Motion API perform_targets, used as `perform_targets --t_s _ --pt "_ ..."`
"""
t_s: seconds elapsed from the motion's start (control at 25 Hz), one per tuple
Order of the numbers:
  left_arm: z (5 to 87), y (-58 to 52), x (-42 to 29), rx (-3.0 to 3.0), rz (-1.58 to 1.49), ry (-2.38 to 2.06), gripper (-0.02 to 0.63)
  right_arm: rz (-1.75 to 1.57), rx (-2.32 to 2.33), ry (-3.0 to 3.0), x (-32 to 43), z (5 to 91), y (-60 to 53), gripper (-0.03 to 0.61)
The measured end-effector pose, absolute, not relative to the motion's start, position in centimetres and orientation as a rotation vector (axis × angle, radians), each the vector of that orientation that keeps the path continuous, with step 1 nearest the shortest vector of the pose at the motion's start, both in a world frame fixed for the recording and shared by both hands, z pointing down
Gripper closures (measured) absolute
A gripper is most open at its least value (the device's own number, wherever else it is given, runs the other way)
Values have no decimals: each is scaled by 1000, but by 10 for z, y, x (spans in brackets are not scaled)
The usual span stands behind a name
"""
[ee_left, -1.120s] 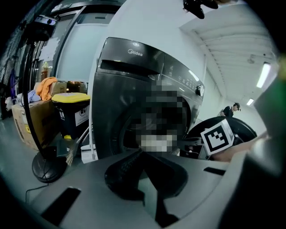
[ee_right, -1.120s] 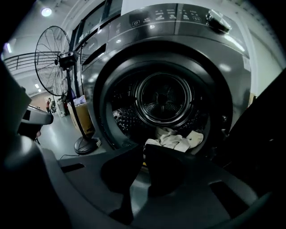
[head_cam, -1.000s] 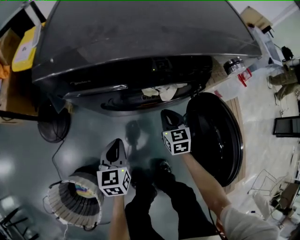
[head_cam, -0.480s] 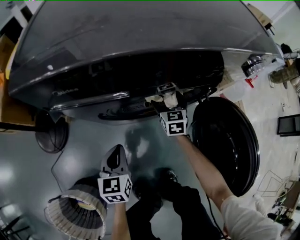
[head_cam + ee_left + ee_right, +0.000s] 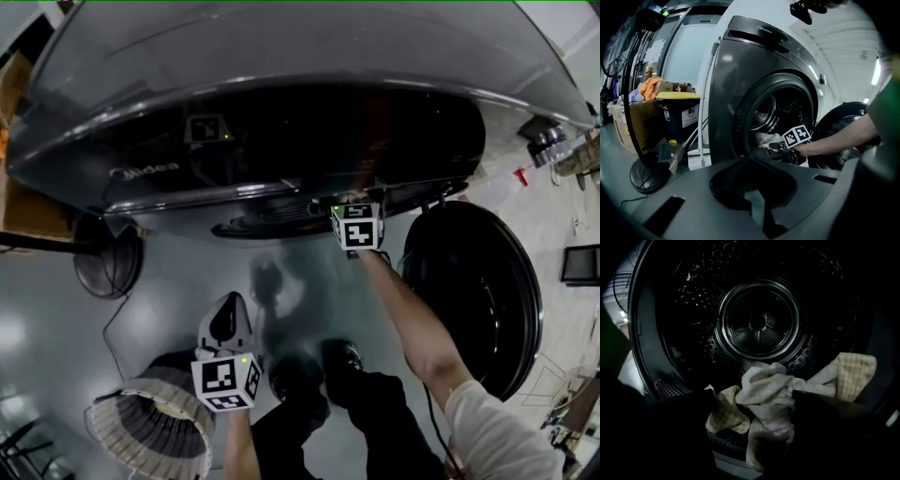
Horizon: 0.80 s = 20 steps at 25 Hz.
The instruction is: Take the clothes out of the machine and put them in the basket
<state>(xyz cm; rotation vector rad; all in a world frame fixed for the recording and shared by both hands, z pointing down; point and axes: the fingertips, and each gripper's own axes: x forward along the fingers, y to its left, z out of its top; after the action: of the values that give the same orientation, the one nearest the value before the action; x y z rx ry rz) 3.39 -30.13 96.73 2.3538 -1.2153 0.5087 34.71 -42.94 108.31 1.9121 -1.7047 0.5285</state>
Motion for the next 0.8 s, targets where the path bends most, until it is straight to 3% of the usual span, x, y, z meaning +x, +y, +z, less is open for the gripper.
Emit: perform_targets --t_s 0.16,0.24,0.36,0.48,0.68,0.8 --pt "970 -300 40 2348 498 -1208 595 522 1911 -1701 351 1080 -429 70" --pt "971 -299 44 2350 497 -1199 595 503 1902 -1665 357 1079 -424 223" --pt "973 -297 48 2352 499 -1191 595 438 1865 -1647 361 1076 -421 340" --pt "975 -294 51 2354 502 -1181 595 396 1830 -1641 360 1073 -421 412" --pt "965 -295 41 2355 514 -1190 595 431 1785 -1646 361 1063 -417 487" --pt "953 -293 36 2336 514 -1198 595 443 1792 -1681 355 1044 -409 496"
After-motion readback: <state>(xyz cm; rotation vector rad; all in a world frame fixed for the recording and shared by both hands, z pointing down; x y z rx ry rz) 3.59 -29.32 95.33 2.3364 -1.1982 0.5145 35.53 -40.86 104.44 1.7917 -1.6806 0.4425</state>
